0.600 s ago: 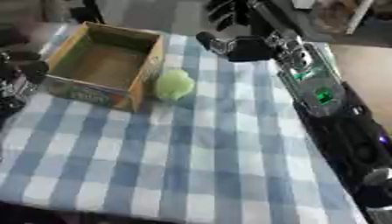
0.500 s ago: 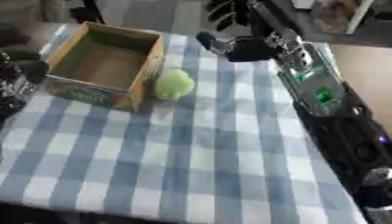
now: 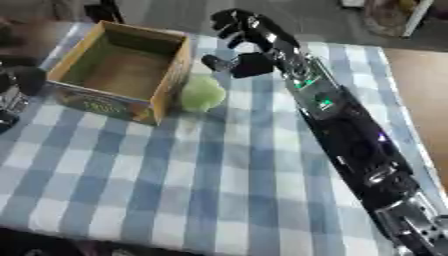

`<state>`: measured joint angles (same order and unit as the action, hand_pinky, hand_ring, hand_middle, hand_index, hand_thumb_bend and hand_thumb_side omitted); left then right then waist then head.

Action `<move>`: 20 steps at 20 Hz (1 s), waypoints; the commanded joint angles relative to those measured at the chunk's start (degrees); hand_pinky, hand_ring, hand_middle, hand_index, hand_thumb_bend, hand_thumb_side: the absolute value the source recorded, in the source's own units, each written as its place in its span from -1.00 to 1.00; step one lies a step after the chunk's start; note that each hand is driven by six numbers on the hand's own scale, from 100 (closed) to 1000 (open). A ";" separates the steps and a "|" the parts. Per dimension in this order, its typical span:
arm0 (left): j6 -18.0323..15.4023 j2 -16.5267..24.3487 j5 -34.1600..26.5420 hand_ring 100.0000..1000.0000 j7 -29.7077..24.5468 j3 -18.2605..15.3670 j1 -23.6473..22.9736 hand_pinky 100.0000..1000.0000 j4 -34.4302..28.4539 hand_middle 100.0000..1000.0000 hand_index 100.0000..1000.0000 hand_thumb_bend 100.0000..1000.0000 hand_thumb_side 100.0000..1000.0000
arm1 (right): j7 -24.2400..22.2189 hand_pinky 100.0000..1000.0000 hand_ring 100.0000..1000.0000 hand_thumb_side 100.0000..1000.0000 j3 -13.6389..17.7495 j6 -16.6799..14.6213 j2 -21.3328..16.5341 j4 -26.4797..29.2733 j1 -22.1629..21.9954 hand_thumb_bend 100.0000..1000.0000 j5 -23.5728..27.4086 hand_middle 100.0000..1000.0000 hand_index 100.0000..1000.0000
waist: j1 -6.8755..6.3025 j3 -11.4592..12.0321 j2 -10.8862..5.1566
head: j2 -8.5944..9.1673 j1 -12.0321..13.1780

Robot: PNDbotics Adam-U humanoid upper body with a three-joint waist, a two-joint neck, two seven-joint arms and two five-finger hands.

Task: Pick up objects on the table and place them in the box.

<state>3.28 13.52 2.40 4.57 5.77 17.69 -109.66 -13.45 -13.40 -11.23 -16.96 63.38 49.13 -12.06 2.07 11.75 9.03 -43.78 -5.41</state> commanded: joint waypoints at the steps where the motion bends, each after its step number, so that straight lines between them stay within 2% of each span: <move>1: -0.05 0.04 -0.48 0.24 -0.35 0.24 0.87 -0.04 -1.38 0.37 0.59 0.30 -0.37 | -0.57 0.57 0.71 -0.55 0.99 -1.68 0.62 -3.13 2.31 -0.16 -4.55 0.59 0.75 | -0.17 0.36 -0.65 | -0.34 -0.42; 7: -0.03 -0.13 -0.59 0.23 -0.73 0.56 1.21 -0.04 -1.45 0.37 0.59 0.30 -0.37 | -0.21 0.65 0.75 -0.50 1.85 -3.06 3.02 -9.90 3.89 -0.14 -14.99 0.65 0.80 | -0.11 1.68 -0.42 | -0.34 -0.91; 12: 0.00 -0.22 -0.64 0.23 -0.92 0.72 1.35 -0.04 -1.49 0.37 0.59 0.31 -0.37 | 2.71 0.70 0.78 -0.50 2.94 -3.48 4.26 -13.82 4.39 -0.15 -23.53 0.68 0.81 | -0.22 2.40 -0.29 | -0.34 -1.16; 15: 0.02 -0.23 -0.66 0.23 -0.96 0.73 1.36 -0.04 -1.51 0.37 0.59 0.31 -0.37 | 4.56 0.72 0.78 -0.48 3.58 -3.47 4.59 -15.66 4.58 -0.14 -26.71 0.68 0.81 | -0.27 2.62 -0.31 | -0.34 -1.23; 20: 0.07 -0.23 -0.66 0.23 -0.96 0.74 1.30 -0.05 -1.50 0.37 0.59 0.31 -0.37 | 5.65 0.72 0.78 -0.46 4.34 -3.64 4.72 -17.77 4.69 -0.13 -29.03 0.68 0.81 | -0.29 2.61 -0.36 | -0.34 -1.20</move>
<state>3.33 13.07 2.04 3.77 6.47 18.22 -109.94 -8.28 -9.62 -14.83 -11.79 45.59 52.40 -40.23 2.15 14.32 9.52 -43.78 -6.62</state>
